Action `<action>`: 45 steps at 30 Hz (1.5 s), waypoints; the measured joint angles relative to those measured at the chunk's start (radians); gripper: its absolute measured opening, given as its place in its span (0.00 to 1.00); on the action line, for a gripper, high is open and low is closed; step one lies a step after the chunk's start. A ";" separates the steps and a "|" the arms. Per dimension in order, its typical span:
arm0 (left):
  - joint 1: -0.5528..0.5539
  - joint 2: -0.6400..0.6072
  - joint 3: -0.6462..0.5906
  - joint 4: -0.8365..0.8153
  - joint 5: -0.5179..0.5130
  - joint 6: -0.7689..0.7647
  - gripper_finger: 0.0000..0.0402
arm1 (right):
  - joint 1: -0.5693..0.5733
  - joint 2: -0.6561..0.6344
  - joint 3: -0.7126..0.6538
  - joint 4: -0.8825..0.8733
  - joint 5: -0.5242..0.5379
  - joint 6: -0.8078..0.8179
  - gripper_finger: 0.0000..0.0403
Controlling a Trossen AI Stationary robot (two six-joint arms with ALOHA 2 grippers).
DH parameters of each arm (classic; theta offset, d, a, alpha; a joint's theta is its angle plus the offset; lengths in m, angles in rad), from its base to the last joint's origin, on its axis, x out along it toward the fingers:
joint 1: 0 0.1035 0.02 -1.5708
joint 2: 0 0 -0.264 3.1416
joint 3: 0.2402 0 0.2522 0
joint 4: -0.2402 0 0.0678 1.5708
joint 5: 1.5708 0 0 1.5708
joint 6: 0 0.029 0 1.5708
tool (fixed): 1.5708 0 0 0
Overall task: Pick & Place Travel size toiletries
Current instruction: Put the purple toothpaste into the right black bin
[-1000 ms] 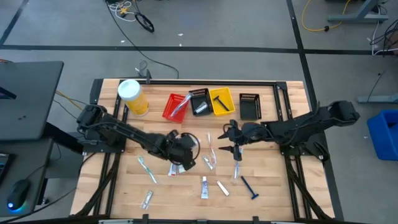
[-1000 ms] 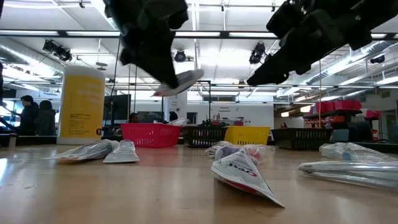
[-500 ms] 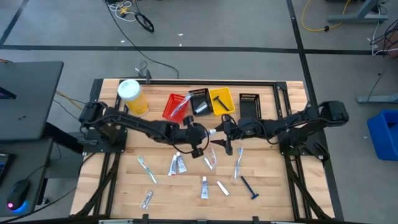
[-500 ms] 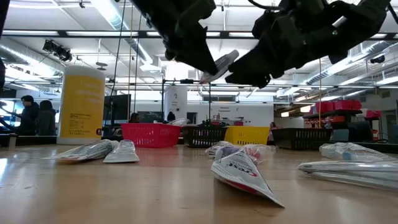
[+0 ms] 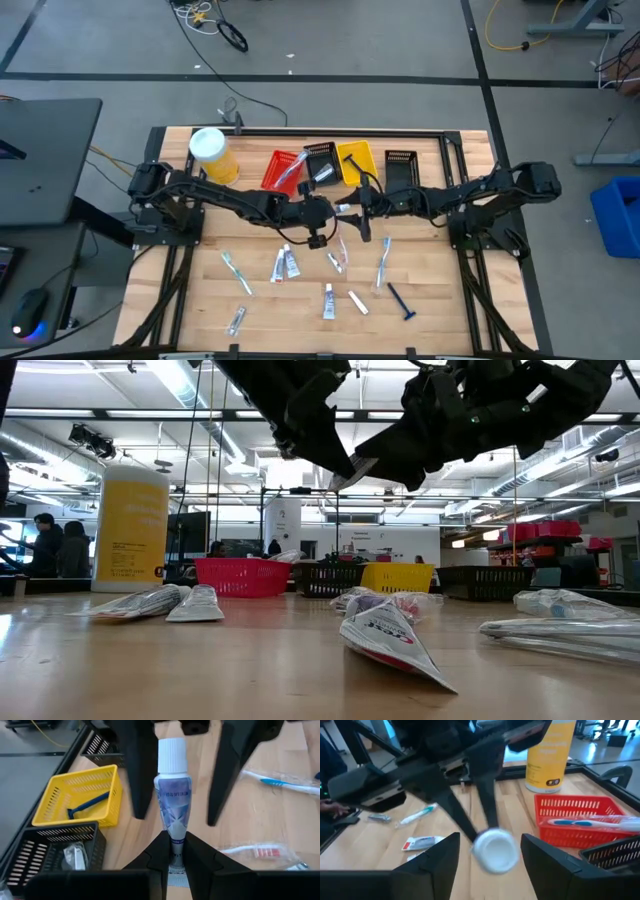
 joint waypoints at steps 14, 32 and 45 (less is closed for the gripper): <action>0.000 0.000 0.000 -0.008 -0.015 0.016 0.13 | 0.000 0.000 0.000 -0.004 0.002 0.000 0.37; 0.000 0.000 0.000 -0.012 -0.015 0.012 0.13 | 0.000 0.000 0.000 -0.005 0.003 -0.010 0.26; 0.001 0.000 0.000 -0.012 -0.020 0.011 0.15 | 0.001 0.000 0.000 -0.005 0.030 -0.023 0.25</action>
